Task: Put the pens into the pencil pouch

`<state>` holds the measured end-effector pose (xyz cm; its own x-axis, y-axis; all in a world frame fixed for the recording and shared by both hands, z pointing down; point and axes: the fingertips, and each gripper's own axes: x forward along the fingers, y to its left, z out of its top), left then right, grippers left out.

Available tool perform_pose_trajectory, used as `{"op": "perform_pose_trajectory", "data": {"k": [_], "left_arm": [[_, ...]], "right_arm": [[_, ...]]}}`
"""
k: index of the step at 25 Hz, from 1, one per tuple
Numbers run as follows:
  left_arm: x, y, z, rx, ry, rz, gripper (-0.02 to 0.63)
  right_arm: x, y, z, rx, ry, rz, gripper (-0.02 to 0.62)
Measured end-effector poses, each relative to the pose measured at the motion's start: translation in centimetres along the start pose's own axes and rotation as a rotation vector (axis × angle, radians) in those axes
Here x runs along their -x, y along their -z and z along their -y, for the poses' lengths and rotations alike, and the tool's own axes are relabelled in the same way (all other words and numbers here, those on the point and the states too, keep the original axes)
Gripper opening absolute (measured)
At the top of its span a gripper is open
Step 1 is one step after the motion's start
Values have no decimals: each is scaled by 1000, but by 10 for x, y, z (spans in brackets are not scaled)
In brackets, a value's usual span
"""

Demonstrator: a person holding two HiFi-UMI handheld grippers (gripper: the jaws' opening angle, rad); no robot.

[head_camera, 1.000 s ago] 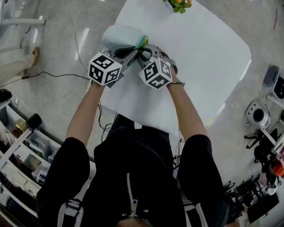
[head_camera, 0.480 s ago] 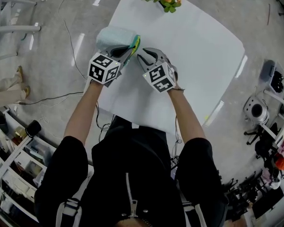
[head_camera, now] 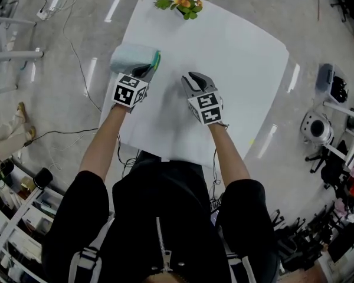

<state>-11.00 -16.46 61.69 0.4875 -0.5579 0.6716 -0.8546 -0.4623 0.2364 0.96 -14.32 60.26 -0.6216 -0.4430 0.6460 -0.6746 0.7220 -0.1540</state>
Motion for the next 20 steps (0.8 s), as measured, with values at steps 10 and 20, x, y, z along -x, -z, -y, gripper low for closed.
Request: {"op": "perform_pose_trajectory", "data": {"k": [10, 20], "left_arm": [[-21, 20, -3, -24, -26, -54, 46], [13, -1, 11, -46, -7, 37, 83]], "right_arm": [[35, 7, 4, -66, 53, 43, 98], [62, 3, 4, -112, 94, 93, 100]]}}
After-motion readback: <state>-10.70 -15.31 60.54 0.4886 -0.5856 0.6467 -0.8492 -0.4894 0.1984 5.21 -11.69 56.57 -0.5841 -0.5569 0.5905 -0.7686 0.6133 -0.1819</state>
